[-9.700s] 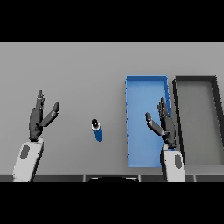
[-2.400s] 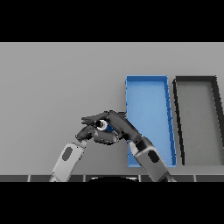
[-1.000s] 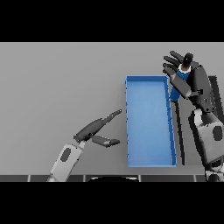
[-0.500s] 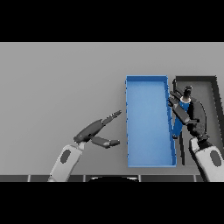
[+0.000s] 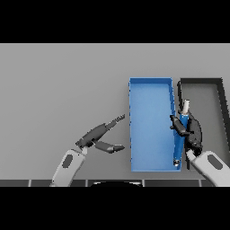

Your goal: Pick up the blue pipe and place it into the blue bin.

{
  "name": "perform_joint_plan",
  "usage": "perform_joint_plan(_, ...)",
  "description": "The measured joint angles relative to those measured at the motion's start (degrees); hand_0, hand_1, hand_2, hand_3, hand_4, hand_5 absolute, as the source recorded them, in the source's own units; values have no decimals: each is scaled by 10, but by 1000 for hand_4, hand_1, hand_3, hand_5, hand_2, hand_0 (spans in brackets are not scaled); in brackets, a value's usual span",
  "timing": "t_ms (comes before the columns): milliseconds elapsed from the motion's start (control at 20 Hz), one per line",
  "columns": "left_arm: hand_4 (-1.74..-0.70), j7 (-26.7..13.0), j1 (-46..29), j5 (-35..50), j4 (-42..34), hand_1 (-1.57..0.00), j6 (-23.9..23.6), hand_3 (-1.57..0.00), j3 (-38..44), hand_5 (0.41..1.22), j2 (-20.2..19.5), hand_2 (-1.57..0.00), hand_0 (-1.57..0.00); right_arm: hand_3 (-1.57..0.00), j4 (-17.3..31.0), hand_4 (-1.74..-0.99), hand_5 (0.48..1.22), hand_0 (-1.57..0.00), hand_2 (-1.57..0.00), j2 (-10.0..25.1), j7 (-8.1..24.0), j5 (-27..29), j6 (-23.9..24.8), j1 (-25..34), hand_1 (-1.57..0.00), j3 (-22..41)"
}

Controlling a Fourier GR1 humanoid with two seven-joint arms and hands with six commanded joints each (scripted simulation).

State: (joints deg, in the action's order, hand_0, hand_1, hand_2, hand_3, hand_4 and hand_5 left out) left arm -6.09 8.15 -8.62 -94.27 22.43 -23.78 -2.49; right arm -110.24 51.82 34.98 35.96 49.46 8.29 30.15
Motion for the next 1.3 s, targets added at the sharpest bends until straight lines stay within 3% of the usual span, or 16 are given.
perform_joint_plan(100, -878, 0, 1, 0, 0, 1, -1, 1, 0, 427, 1, 1, 1, -322, 11, -1337, 1221, -599, -548, 13, -2, 22, 5, 9, -547, 20)
perform_joint_plan(150, -878, -1, 1, 1, -2, 1, -1, 1, 1, 428, 0, 1, 1, -258, 13, -1275, 1186, -479, -438, 32, 0, 43, 1, 20, -437, 38)
perform_joint_plan(250, -881, 2, -5, 2, -5, 1, 0, 1, -1, 429, 0, 1, 1, -164, 23, -1175, 1084, -306, -280, 58, 0, 74, -6, 43, -279, 80)
perform_joint_plan(300, -884, -4, -2, 6, -5, 1, 1, 1, 3, 429, -1, 1, 1, -131, 30, -1142, 1030, -245, -224, 92, 0, 98, -13, 75, -223, 125)
perform_joint_plan(400, -886, -14, 2, 6, -5, 1, 1, 1, 2, 428, 2, 1, 1, -84, 40, -1083, 934, -156, -143, 118, 0, 122, -35, 127, -143, 194)
perform_joint_plan(700, -886, -5, 1, 3, -1, 1, 1, 1, 4, 428, -2, 1, 1, -21, 58, -1046, 759, -40, -37, 157, 0, 163, -46, 240, -37, 323)
perform_joint_plan(850, -888, -6, 1, 4, -6, 1, 0, 1, 0, 429, 3, 1, 1, -10, 74, -1033, 696, -20, -18, 138, 0, 172, -39, 265, -18, 345)
perform_joint_plan(1300, -885, 6, -7, -1, -5, 1, 0, 1, 4, 431, -8, 1, 1, -3, 77, -1022, 643, -6, -5, 141, 0, 176, -45, 281, -5, 366)
